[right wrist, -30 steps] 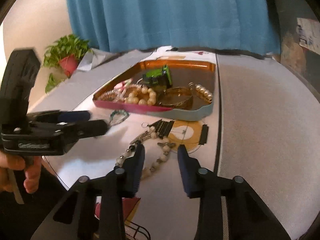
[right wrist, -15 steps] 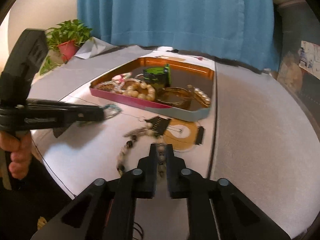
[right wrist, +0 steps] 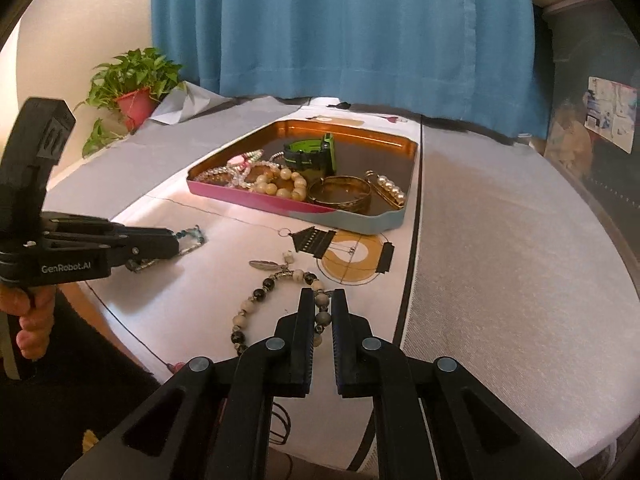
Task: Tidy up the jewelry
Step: 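Grasp the black-white bead bracelet with the right gripper while the left grasps the turquoise bead chain, then lift both held pieces and carry them toward the copper tray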
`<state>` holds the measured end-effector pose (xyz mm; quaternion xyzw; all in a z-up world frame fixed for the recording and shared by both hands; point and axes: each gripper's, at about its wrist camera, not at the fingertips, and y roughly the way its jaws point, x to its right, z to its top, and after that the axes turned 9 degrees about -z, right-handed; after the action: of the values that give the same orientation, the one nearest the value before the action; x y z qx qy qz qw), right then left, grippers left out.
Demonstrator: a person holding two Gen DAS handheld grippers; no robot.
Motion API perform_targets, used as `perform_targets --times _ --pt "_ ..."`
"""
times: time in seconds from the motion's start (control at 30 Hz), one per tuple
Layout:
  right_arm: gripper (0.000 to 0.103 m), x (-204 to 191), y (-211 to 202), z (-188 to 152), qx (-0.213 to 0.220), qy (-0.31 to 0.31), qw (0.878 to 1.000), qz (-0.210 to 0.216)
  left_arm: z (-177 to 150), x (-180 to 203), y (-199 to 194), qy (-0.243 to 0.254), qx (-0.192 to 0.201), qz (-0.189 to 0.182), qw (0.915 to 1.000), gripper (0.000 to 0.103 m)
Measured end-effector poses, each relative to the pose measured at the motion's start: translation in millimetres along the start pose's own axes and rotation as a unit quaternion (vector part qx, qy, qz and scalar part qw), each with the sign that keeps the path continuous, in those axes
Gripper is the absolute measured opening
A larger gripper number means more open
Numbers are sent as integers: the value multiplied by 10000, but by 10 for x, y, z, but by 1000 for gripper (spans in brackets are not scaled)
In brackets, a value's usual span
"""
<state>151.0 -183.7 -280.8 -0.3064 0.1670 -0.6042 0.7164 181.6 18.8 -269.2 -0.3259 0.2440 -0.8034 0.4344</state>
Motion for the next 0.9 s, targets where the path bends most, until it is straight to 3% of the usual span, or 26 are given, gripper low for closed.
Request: perform_targets --times 0.2,0.33,0.5,0.7,0.9 --pt "13 -45 84 -29 -68 -221 9997 -110 27 -2 30 45 56 15 10000 18" --pt "12 -17 101 -18 -111 -178 9998 -47 51 11 59 129 -73 -84 9999 4" --pt "8 -74 88 -8 -119 -309 9994 -134 65 -11 46 -85 -108 -192 9997 4" --pt "8 18 92 23 -239 243 9994 87 169 168 -128 45 72 -135 9999 4" --pt "8 78 -86 108 -10 615 9974 386 244 358 -277 190 246 -130 9994 4"
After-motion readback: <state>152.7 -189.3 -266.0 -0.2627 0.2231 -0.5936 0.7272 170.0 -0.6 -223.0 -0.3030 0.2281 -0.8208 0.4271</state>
